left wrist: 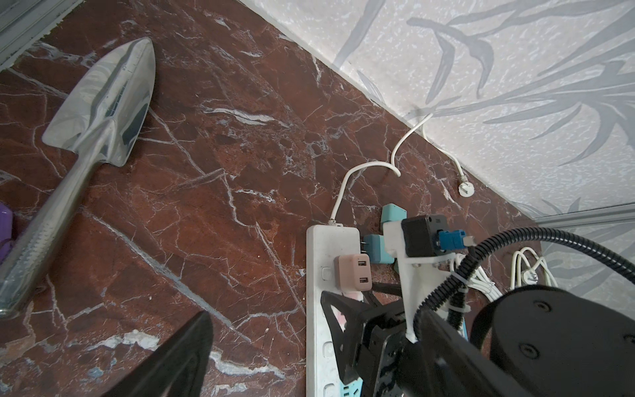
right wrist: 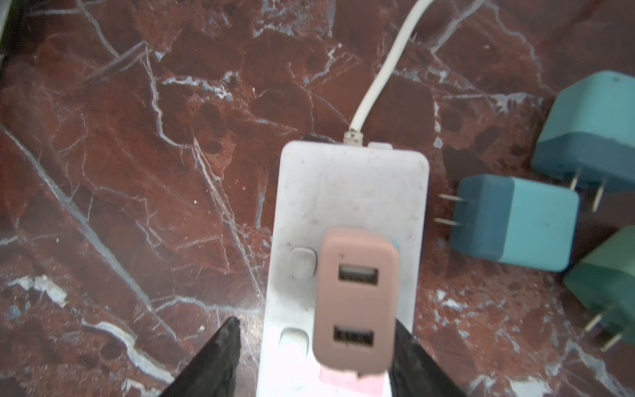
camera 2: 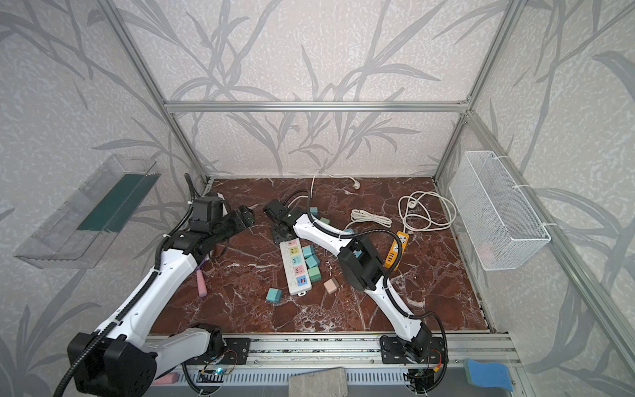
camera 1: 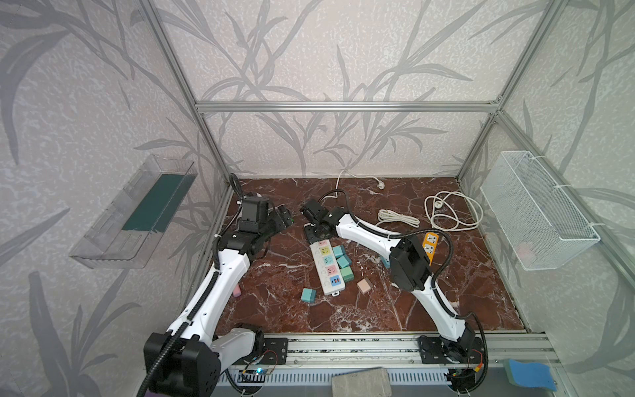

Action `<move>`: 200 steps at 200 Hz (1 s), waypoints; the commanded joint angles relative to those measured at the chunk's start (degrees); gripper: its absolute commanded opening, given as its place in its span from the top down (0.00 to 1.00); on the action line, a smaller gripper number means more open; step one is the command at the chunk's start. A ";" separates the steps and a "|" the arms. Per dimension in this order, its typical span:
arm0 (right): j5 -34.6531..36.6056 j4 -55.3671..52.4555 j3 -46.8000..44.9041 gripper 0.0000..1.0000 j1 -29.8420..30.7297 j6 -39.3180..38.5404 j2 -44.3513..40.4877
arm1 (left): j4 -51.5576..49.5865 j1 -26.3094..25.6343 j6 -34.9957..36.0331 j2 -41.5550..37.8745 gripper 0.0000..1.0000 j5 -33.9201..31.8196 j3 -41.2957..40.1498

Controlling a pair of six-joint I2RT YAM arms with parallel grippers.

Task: Insert plugs into power strip
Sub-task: Insert the plug into the socket, then press the plug into the socket.

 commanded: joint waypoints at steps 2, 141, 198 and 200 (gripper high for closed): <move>-0.23 3.22 -7.22 0.34 -0.37 -1.70 -9.06 | 1.09 0.34 0.61 -0.45 0.06 -0.07 -0.65; -1.19 4.52 -0.18 0.43 -3.96 -5.18 -2.71 | 2.24 0.73 1.39 0.51 0.06 1.00 -1.13; -0.17 7.41 -7.54 0.48 -4.11 -2.74 -3.40 | 2.43 1.30 1.04 0.94 0.06 1.45 -1.27; -0.34 7.66 -7.98 0.48 -4.13 -2.63 -3.56 | 2.39 1.29 1.02 0.93 0.07 1.43 -1.22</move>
